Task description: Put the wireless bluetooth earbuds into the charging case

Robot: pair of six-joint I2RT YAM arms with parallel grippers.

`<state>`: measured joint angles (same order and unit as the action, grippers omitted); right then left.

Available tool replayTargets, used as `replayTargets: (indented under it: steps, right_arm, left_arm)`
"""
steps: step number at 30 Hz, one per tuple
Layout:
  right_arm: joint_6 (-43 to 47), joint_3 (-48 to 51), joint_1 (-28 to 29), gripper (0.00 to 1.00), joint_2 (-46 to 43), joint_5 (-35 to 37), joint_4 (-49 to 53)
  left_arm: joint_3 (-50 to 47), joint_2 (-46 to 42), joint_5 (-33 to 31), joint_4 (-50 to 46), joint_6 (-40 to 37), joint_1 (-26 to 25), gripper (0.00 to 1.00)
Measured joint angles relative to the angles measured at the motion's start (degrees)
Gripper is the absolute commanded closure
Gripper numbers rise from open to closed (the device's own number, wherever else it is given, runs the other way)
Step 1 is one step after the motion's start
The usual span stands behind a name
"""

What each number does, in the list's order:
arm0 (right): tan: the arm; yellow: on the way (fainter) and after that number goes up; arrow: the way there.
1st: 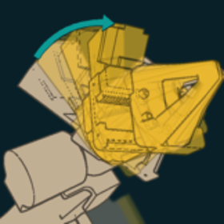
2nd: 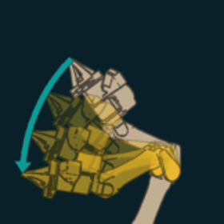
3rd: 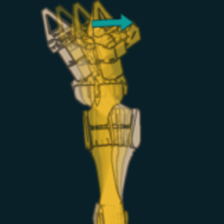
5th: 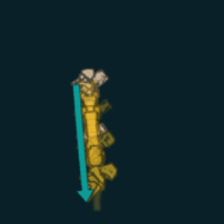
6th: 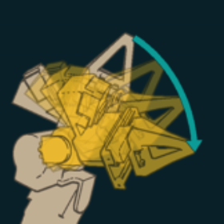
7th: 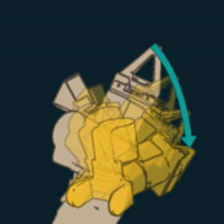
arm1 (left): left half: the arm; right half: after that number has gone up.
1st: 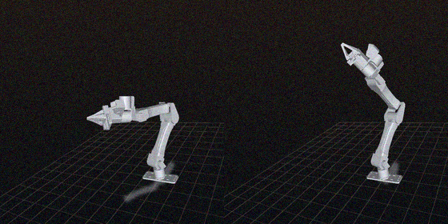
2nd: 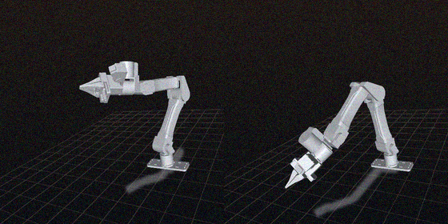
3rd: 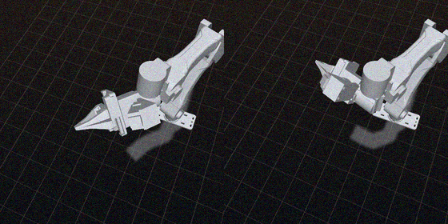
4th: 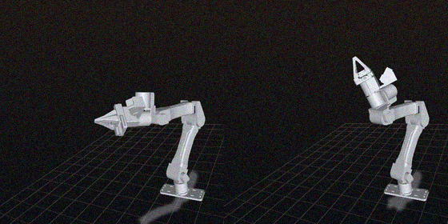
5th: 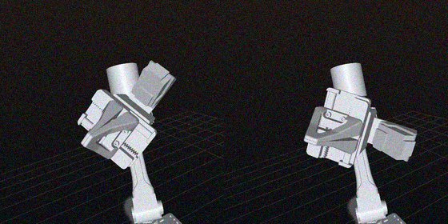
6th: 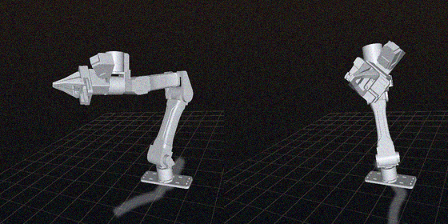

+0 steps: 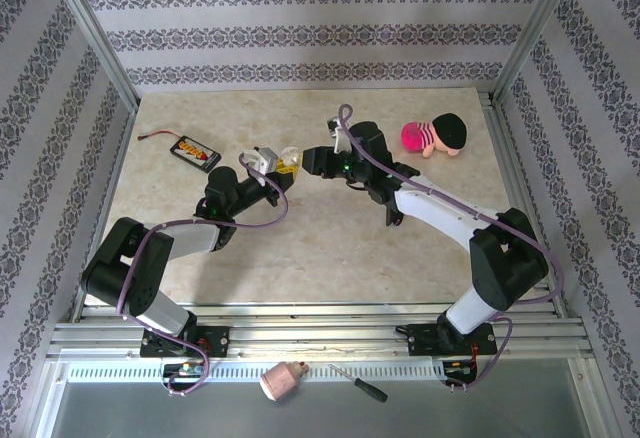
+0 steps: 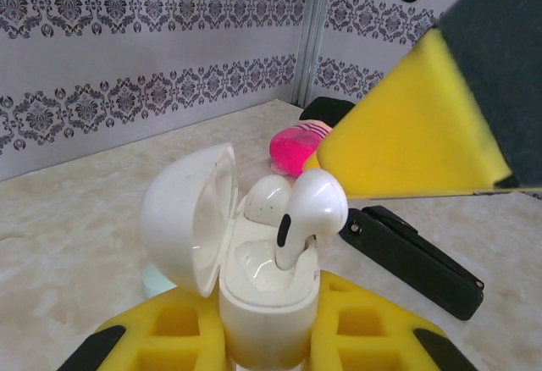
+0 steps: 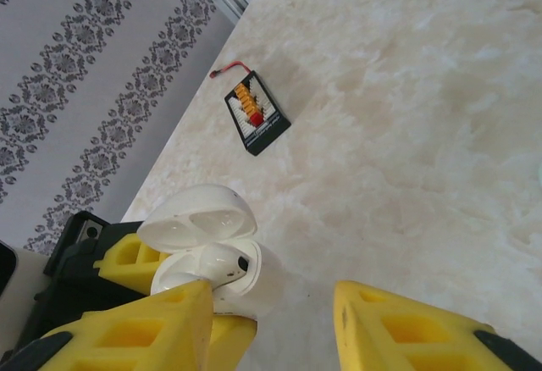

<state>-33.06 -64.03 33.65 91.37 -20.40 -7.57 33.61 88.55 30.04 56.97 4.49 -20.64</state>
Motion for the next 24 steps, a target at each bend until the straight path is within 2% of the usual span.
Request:
replayTargets:
  steps: [24]
  right_arm:
    - [2.2,-2.3,2.4,0.4,1.0,-1.8,3.1]
  left_arm:
    - [1.1,0.9,0.6,0.0,0.1,0.0,1.0]
